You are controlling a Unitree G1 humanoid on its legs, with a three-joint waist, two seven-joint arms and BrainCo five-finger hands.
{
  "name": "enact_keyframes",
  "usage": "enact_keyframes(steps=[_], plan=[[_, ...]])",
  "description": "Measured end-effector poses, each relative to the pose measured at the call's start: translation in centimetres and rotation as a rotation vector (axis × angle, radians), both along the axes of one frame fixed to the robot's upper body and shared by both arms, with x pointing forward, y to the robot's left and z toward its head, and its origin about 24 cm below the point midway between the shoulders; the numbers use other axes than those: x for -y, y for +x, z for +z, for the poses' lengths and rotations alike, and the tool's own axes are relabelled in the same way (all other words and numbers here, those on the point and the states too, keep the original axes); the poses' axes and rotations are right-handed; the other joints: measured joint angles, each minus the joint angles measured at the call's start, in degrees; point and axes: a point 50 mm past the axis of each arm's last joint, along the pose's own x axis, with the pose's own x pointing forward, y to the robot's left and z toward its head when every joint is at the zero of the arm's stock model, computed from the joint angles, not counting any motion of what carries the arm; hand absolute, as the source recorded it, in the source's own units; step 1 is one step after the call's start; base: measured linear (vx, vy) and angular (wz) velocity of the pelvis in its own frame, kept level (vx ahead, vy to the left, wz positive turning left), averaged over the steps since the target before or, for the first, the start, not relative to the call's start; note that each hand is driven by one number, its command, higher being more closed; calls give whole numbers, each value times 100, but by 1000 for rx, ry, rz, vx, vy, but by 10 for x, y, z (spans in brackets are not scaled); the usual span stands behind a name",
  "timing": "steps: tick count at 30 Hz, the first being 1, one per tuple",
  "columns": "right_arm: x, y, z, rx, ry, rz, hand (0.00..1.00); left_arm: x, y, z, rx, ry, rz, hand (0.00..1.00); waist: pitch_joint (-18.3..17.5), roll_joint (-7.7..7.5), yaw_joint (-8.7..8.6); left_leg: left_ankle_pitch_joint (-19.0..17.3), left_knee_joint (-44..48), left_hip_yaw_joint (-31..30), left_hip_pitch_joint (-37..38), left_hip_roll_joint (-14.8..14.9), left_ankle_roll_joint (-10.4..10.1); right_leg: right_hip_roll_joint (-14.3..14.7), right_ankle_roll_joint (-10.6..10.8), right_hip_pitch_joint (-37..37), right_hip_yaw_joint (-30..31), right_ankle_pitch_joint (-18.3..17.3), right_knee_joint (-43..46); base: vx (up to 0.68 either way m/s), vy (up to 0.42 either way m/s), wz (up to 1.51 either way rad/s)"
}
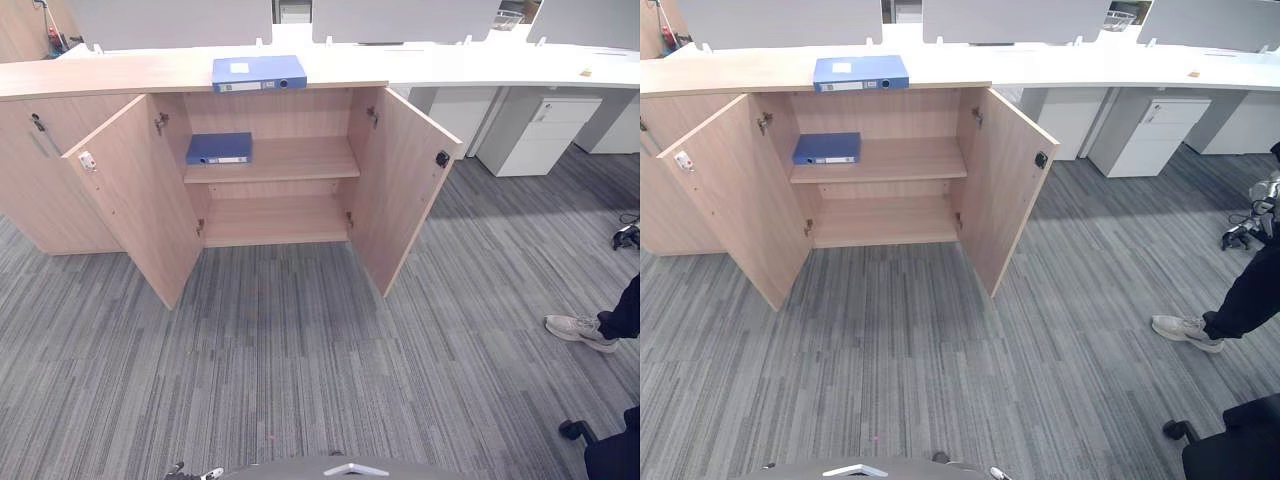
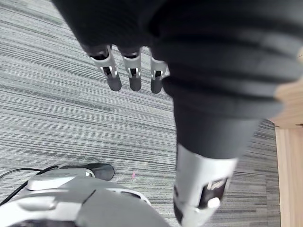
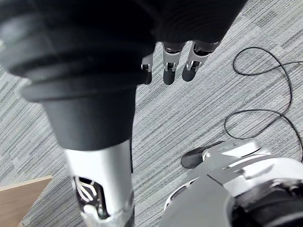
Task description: Walk over to the cabinet, pick up the folder, carry it to the office cabinet, place the folder inside the office cabinet, then close the office cabinet door
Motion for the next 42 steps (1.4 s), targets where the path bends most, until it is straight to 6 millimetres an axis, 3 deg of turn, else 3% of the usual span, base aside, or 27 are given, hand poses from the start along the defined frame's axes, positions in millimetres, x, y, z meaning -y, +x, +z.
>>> enact_keyframes(steps=[4,9,25,33,35,37,39,42], plan=[[-1,19,2,45,1,-4,0,0,13,1,31,2,5,0,261,0,-4,34,-94,-13,194,2,18,21,14,163,-43,13,-89,57,6,1],[-2,33,4,67,-8,34,0,0,15,1,36,1,1,0,289,-20,8,23,-114,-14,244,-3,2,18,64,211,-57,-4,-106,0,0,0],[-3,35,5,57,-25,112,0,3,16,1,27,-1,-49,0,349,-59,3,52,-189,35,389,1,-18,17,103,340,-21,-29,-148,-56,3,-1],[-4,42,6,52,-31,161,0,1,21,2,36,7,-65,0,374,-91,55,-29,-98,183,36,14,0,16,100,-64,50,-35,-107,24,14,-11],[-5,44,6,52,-35,177,0,-2,24,3,40,17,-84,0,408,-101,83,-227,194,241,-143,65,13,9,136,-301,95,-233,264,94,17,-13],[-5,45,6,54,-36,178,0,-1,26,3,42,17,-100,0,432,-100,88,-433,471,275,-226,95,75,-60,174,-583,100,-654,983,96,18,-6],[-5,45,6,54,-34,179,0,-1,27,3,44,20,-107,0,474,-134,75,-678,729,251,-201,20,129,-320,325,-975,-33,-1200,2260,128,55,7],[-4,50,8,72,-44,185,0,-1,36,5,59,30,-119,0,613,-156,44,-781,691,75,74,-70,263,-663,343,-1642,-200,-1293,4024,145,52,26]])
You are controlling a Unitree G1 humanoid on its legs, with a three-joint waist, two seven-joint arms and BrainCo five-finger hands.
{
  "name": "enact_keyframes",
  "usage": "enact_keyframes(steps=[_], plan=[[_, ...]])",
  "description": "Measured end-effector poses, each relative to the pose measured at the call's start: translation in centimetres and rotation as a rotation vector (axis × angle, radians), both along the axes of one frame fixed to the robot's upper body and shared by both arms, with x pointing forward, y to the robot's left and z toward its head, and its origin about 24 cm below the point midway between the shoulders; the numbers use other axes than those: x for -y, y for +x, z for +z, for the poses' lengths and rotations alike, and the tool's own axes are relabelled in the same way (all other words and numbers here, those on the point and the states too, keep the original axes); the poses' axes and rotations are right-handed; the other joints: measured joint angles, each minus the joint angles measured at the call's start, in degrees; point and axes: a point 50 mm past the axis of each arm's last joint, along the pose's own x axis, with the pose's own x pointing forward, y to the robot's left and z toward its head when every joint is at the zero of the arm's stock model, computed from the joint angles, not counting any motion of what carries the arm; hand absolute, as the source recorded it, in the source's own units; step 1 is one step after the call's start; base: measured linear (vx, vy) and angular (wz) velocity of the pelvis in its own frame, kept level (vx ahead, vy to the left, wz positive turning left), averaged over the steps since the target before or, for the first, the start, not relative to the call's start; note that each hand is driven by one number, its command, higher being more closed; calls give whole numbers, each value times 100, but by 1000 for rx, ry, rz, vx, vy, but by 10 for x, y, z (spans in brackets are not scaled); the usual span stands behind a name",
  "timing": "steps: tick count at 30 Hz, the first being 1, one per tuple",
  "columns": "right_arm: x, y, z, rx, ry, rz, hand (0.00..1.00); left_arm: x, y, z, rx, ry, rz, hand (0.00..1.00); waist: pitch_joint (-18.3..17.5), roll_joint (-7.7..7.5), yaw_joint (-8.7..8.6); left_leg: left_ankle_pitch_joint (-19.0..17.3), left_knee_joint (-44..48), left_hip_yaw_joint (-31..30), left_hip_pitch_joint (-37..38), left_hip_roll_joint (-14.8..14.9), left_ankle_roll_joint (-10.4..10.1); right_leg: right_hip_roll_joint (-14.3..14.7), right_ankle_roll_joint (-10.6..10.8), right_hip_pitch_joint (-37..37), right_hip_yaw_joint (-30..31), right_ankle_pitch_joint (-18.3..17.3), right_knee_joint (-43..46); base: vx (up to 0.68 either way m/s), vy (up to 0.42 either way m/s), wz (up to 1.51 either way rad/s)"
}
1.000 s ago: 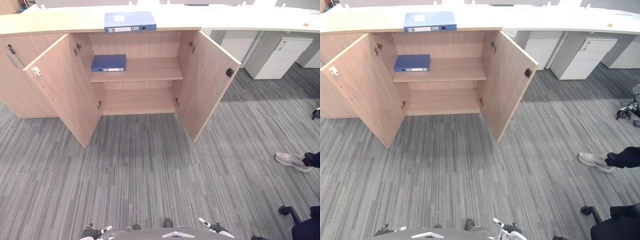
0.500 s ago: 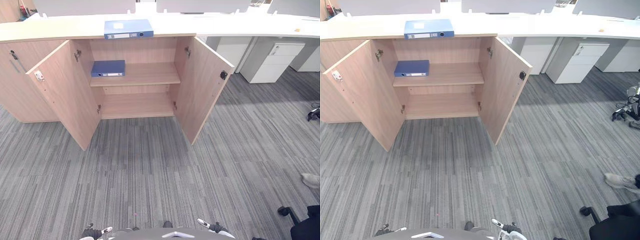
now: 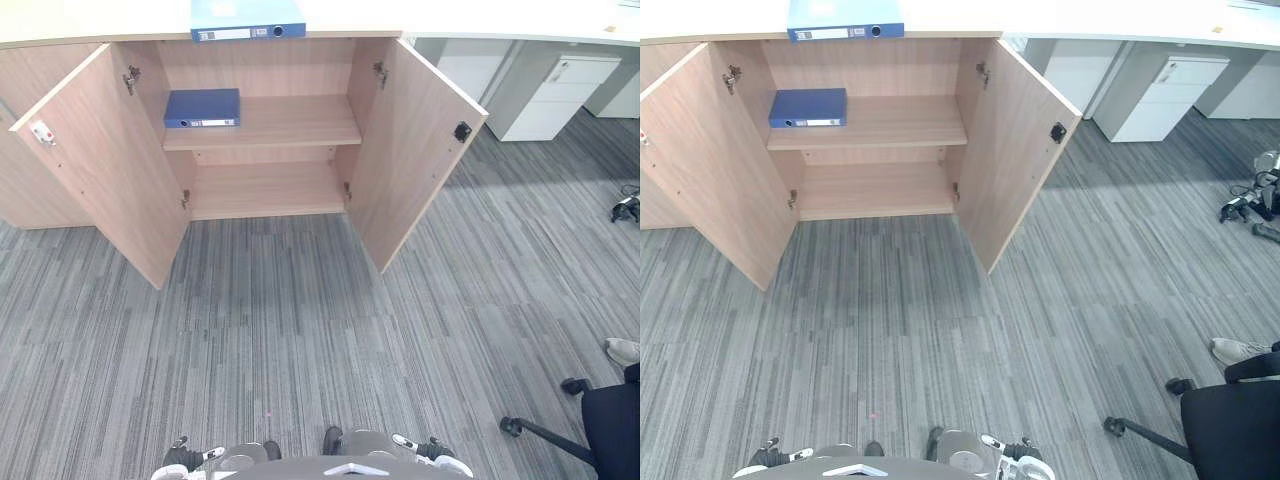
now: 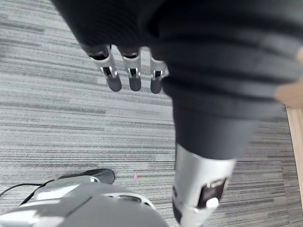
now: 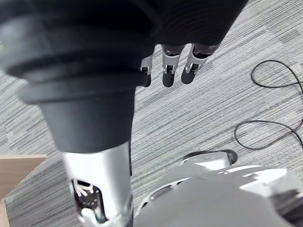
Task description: Walk over to the cabinet, pick up the folder, carry it to the office cabinet, place the folder inside the office cabinet, then close the office cabinet door
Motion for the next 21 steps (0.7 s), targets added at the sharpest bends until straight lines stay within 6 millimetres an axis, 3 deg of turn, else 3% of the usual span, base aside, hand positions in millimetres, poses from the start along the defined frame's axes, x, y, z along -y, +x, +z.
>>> enact_keyframes(steps=[2,4,7,8,10,12,13,14,17,19,21], plan=[[0,5,2,18,-5,3,0,-1,4,1,8,11,4,0,85,24,-18,-112,-61,-114,208,5,34,-76,-44,-251,-45,-410,516,246,-14,27],[0,6,2,22,-5,5,0,-1,3,1,5,11,5,0,95,54,-64,-249,-91,-224,374,152,-38,-4,-53,-415,-203,-590,285,254,-61,23],[0,8,3,35,-9,10,0,-2,11,2,22,14,-2,0,104,81,-205,-389,-283,-421,561,439,-286,330,-147,-625,-229,-163,-1195,342,-128,40],[0,-3,0,9,-5,0,0,-2,14,3,30,15,-4,0,103,65,-229,-499,-321,-554,732,465,-429,387,-253,-598,-72,90,-1551,351,-151,52],[2,-13,-1,-11,-2,-26,0,3,14,2,32,1,15,0,46,174,-265,-613,-260,-673,904,633,-627,435,-454,-496,-123,560,-1446,579,-243,54],[5,-7,1,8,-13,-30,0,8,23,4,70,-14,34,0,40,275,-247,-517,625,-595,506,744,-890,470,-608,-378,-220,412,-1461,594,-246,29],[8,-6,2,20,-20,-32,0,13,28,4,93,-33,74,0,81,339,-237,-402,1837,-510,33,897,-1049,510,-653,-64,-235,379,-1713,413,-167,24],[9,-8,2,14,-22,-36,0,16,31,5,115,-48,110,0,108,380,-226,-451,3014,-244,-358,1152,-1050,602,-682,386,-239,360,-1997,613,-230,26],[5,-5,4,44,-15,-44,0,24,42,10,178,-66,119,0,133,264,-40,-680,4357,439,-1043,1687,-916,704,-730,1250,-158,186,-2418,435,-138,-1],[5,8,8,89,-14,-46,0,25,51,12,202,-68,110,0,142,276,8,-731,4192,618,-1581,1776,-832,728,-687,1495,-94,75,-2607,278,-30,-20],[-3,17,9,114,6,-48,0,26,54,14,212,-70,109,0,146,282,101,-739,3273,748,-1951,1662,-794,671,-639,1743,44,53,-2798,247,51,-30]])
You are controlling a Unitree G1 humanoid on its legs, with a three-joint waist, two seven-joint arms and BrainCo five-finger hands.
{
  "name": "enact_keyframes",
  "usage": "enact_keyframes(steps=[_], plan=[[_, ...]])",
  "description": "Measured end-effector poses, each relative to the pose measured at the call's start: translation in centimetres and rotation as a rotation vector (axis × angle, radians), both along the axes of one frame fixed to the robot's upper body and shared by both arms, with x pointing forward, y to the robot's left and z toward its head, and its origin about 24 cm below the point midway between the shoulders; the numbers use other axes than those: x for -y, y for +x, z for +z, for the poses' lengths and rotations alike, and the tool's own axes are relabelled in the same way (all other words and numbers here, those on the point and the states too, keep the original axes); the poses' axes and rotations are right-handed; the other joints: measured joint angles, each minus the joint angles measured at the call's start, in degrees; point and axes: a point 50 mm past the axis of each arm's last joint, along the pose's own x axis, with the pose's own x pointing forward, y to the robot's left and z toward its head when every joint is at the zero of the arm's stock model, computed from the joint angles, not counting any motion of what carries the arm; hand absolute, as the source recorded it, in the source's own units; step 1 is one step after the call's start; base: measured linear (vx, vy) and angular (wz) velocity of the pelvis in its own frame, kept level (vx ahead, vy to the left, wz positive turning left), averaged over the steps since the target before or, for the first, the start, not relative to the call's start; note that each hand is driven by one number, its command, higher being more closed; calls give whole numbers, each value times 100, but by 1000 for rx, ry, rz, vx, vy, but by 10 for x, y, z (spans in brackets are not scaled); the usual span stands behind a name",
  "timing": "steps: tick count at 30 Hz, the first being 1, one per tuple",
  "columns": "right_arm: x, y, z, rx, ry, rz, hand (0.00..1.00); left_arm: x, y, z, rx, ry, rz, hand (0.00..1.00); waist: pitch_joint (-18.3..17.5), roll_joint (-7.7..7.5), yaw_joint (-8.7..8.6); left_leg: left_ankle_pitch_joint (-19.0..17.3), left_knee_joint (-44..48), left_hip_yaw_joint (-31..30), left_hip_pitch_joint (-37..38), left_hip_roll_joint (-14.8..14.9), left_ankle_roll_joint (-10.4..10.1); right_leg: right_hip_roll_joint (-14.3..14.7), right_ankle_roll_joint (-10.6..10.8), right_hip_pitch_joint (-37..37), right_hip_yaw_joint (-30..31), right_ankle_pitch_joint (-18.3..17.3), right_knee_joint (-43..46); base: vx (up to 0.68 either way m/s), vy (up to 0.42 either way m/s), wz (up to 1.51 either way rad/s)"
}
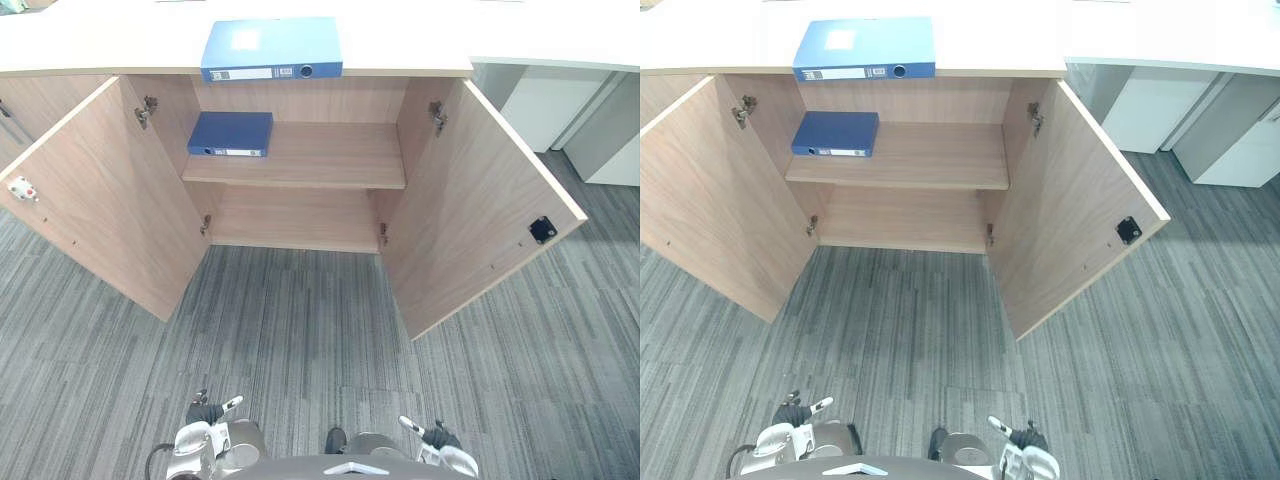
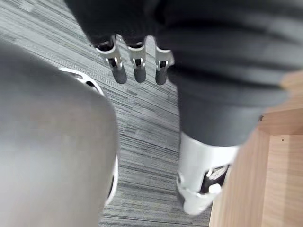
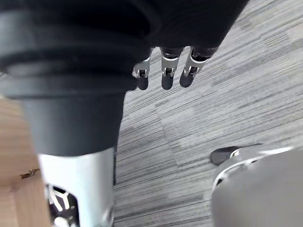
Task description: Walk over to the cabinet, pick up the folder, carry it to the office cabinet, place the folder inside the office cabinet, then close the office cabinet door
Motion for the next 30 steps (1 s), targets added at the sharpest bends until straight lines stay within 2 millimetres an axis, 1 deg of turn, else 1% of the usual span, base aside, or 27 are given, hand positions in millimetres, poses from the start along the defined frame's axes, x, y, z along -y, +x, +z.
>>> enact_keyframes(steps=[1,2,3,4,5,6,7,8,9,10,11,12,13,14,15,16,18,19,20,21,22,23,24,26,28,29,30], plan=[[-4,0,-1,0,11,-2,0,1,2,1,6,0,-5,0,2,-8,51,80,-593,-60,-72,-122,-11,-57,83,96,61,-53,-63,245,117,-36],[-9,0,-2,-1,22,-2,0,1,4,1,12,1,-11,0,4,-20,82,339,-1434,-168,-99,-301,-20,-164,197,210,140,-167,-101,284,185,-24],[-9,0,-2,-1,23,-2,0,2,4,1,13,1,-12,0,5,-22,69,501,-1801,-241,-105,-392,-14,-213,262,264,163,-226,-111,235,191,-23],[-8,0,-2,-2,21,0,0,3,4,1,11,0,-20,0,-9,-12,69,836,-2221,-353,-90,-477,-2,-277,353,341,221,-317,-115,285,262,-34],[-9,-1,-2,-8,22,1,0,2,2,0,7,2,-17,0,-36,-56,108,1339,-2356,-382,15,-594,62,-386,450,421,386,-451,-129,343,310,-51],[-11,-3,-4,-18,29,-1,0,-1,1,0,4,8,-17,0,-120,-115,100,1539,-2282,-374,33,-754,237,-540,541,441,540,-566,-128,369,320,-54],[-14,-6,-6,-30,39,-2,0,-1,1,0,4,9,-18,0,-158,-192,100,1442,-2174,-339,16,-825,353,-632,567,437,594,-597,-100,388,284,-45],[-18,-8,-8,-43,52,-2,0,-5,0,0,-2,20,-21,0,-241,-344,59,1131,-1951,-240,-9,-928,428,-769,587,394,677,-588,102,411,250,-42],[-19,-9,-8,-45,57,-4,0,-7,-1,0,-10,24,-27,0,-266,-392,78,1012,-1865,-125,115,-975,521,-870,594,197,839,-585,682,483,298,-43],[-19,-8,-8,-43,57,-3,0,-8,-1,0,-15,26,-32,0,-262,-394,92,960,-1863,-50,225,-982,574,-901,603,17,917,-575,1127,466,292,-43],[-18,-5,-7,-34,55,-2,0,-7,-3,-2,-32,26,-46,0,-257,-388,49,858,-1915,8,506,-1026,670,-994,725,-442,1002,-365,2314,365,228,-26],[-18,-1,-6,-26,53,3,0,-8,-6,-4,-54,31,-63,0,-229,-354,-5,799,-2050,48,832,-1091,728,-1096,834,-793,1024,-379,3328,366,168,-16],[-18,0,-6,-24,52,5,0,-8,-7,-4,-63,34,-72,0,-226,-361,-7,787,-2144,89,1037,-1112,748,-1129,833,-928,1008,-451,3698,353,103,-4],[-19,2,-5,-19,50,18,0,-8,-10,-5,-73,35,-77,0,-214,-339,-5,787,-2393,99,1434,-1131,749,-1143,743,-1141,798,-598,4140,340,79,-2],[-19,4,-5,-17,48,28,0,-8,-12,-6,-77,34,-76,0,-212,-328,-11,787,-2538,104,1610,-1129,748,-1142,685,-1224,648,-673,4213,308,44,1],[-20,5,-4,-13,42,45,0,-7,-13,-6,-81,32,-73,0,-212,-327,-17,790,-2776,111,1894,-1118,743,-1113,604,-1441,410,-782,4169,280,15,9],[-20,8,-3,-4,36,53,0,-5,-15,-7,-87,25,-70,0,-212,-315,-48,812,-2994,105,2090,-1077,697,-975,586,-1819,227,-836,3648,275,-35,11],[-19,12,-2,6,34,54,0,-4,-12,-7,-80,23,-69,0,-197,-291,-93,822,-3143,94,2194,-1029,619,-870,550,-2020,119,-797,3048,215,-81,8],[-19,14,-1,12,31,56,0,-3,-12,-7,-81,18,-65,0,-179,-265,-109,814,-3225,89,2274,-975,525,-754,525,-2078,99,-616,2369,259,-128,10],[-19,12,-2,4,33,55,0,-4,-16,-8,-91,19,-60,0,-178,-304,-105,790,-3302,53,2357,-1010,391,-658,486,-1972,145,-22,1296,255,-151,15],[-20,7,-3,-4,40,42,0,-8,-17,-8,-91,26,-55,0,-185,-411,-98,706,-3351,-72,2452,-1125,245,-703,431,-1902,230,752,878,337,-215,20],[-17,8,-2,5,39,29,0,-3,-17,-9,-96,6,-40,0,-186,-346,-114,621,-3342,-139,2577,-1061,147,-666,383,-1881,224,846,1074,344,-235,31],[-11,7,-1,8,23,23,0,6,-19,-11,-95,-24,-12,0,-252,-147,-104,592,-3305,-227,2558,-880,87,-581,368,-1825,76,600,1124,297,-218,36],[-5,9,1,20,9,10,0,13,-16,-10,-83,-46,-1,0,-237,56,-126,520,-3047,-396,2540,-659,-25,-477,318,-1679,-181,308,1178,263,-203,55],[-4,6,1,16,7,8,0,16,-12,-9,-68,-58,14,0,-212,66,-113,517,-2121,-543,2128,-463,-36,-482,311,-1416,-383,151,1135,208,-210,61],[-5,6,1,16,4,19,0,14,-6,-6,-42,-50,18,0,-203,51,-86,514,-1098,-558,1645,-238,-108,-467,253,-1251,-487,66,1051,212,-185,41],[-6,4,0,9,4,25,0,13,-2,-4,-19,-49,31,0,-199,43,-33,469,-272,-430,1224,-30,-91,-425,266,-1076,-560,34,955,223,-149,24]])
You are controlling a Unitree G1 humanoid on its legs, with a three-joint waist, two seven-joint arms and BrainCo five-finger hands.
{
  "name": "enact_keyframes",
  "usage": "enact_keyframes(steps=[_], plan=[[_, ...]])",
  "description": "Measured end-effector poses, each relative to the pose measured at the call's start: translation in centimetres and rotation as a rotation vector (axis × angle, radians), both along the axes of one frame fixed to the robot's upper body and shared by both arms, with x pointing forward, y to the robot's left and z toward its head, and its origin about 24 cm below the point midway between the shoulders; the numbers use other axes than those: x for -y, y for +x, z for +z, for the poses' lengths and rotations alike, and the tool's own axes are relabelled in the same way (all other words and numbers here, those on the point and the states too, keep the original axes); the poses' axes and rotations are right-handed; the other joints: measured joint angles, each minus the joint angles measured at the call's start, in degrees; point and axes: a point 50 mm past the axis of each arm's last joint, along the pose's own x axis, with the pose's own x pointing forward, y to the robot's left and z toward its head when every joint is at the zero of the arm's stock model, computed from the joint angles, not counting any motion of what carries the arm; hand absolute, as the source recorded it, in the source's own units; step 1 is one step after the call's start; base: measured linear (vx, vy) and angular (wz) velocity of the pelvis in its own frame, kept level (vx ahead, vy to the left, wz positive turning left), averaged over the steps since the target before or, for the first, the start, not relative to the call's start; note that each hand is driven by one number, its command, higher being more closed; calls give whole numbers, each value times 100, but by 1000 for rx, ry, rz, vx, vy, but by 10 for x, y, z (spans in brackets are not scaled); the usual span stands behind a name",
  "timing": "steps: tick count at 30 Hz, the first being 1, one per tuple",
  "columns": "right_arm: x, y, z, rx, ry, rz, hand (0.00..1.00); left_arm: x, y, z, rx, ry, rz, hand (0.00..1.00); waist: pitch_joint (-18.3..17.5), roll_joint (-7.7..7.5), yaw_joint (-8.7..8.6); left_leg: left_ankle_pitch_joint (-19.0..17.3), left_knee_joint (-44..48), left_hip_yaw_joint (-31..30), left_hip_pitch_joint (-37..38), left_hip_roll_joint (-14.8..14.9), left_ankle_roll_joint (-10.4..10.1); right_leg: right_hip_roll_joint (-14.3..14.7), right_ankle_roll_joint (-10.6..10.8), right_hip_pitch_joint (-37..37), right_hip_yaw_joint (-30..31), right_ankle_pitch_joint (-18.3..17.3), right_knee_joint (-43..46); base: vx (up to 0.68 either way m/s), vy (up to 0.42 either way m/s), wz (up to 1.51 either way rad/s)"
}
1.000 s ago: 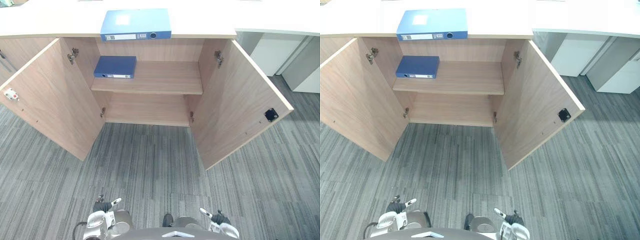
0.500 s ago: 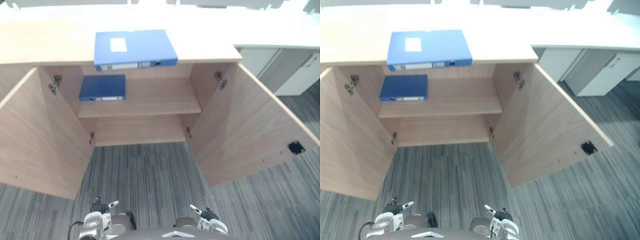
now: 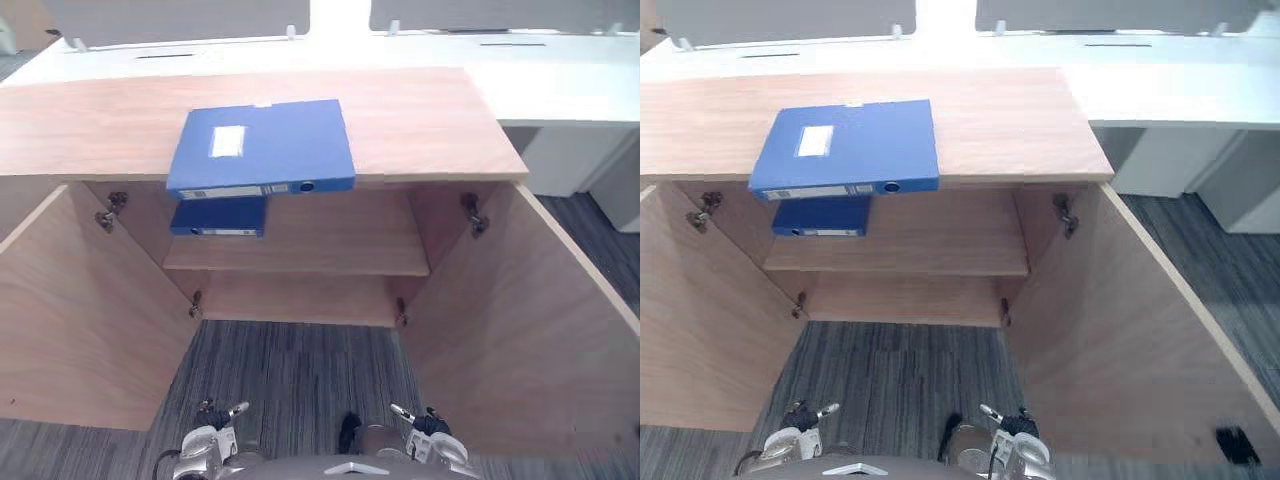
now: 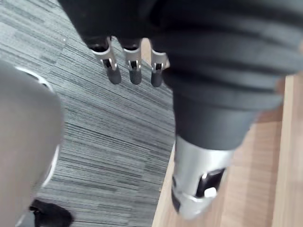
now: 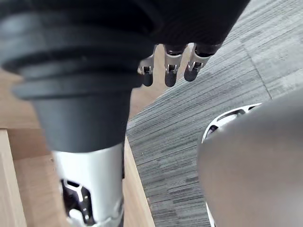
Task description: Walk over to the cabinet, pick up the folder, carry it to the office cabinet, place the folder inside the office cabinet, then close the office cabinet door
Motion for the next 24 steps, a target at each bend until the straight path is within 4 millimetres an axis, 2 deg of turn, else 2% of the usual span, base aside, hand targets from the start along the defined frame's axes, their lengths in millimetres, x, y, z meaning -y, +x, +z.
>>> enact_keyframes(steps=[2,5,6,7,8,10,12,15,16,24], plan=[[0,-2,-1,-7,0,-3,0,0,1,1,6,2,1,0,-1,0,52,-49,1,186,-71,68,35,28,2,159,1,-8,-105,177,-47,-8],[0,-5,-2,-14,7,-15,0,0,2,1,9,2,-3,0,-2,-19,86,-87,-1235,368,-112,-6,56,21,29,364,81,-2,-200,204,88,-22],[0,-5,-2,-13,7,-16,0,2,3,1,12,-3,-5,0,-7,-17,97,328,-1874,283,-86,-114,49,7,105,364,166,-13,-176,218,189,-30],[-1,-6,-2,-17,12,-17,0,0,3,1,13,1,-4,0,-32,-46,128,465,-1980,275,0,-215,9,-26,162,354,258,-19,-173,195,157,-23],[-7,-9,-4,-22,26,-22,0,-2,2,1,9,8,-4,0,-146,-161,98,574,-2231,296,108,-401,99,-74,292,365,364,53,-315,167,101,-14],[-10,-11,-5,-27,38,-31,0,-2,6,3,19,9,-11,0,-163,-279,89,574,-2318,370,189,-512,149,-136,345,538,394,235,-673,152,150,-11],[-14,-14,-6,-34,48,-35,0,-2,4,1,5,8,-21,0,-177,-299,91,592,-2520,403,496,-675,179,-195,383,867,538,398,-1053,118,168,-17],[-16,-18,-8,-47,50,-29,0,0,0,-1,-11,2,-33,0,-309,-292,79,633,-2831,431,685,-809,239,-243,440,971,615,456,-1259,50,87,-8],[-16,-18,-8,-50,51,-29,0,1,0,-1,-10,2,-43,0,-344,-342,81,653,-2910,432,720,-846,260,-238,439,982,652,492,-1305,20,38,-7],[-9,-19,-9,-71,32,-12,0,8,6,3,17,44,-160,0,-353,-200,69,944,-3386,110,847,-993,304,-203,447,1123,664,802,-1739,-63,-6,1]])
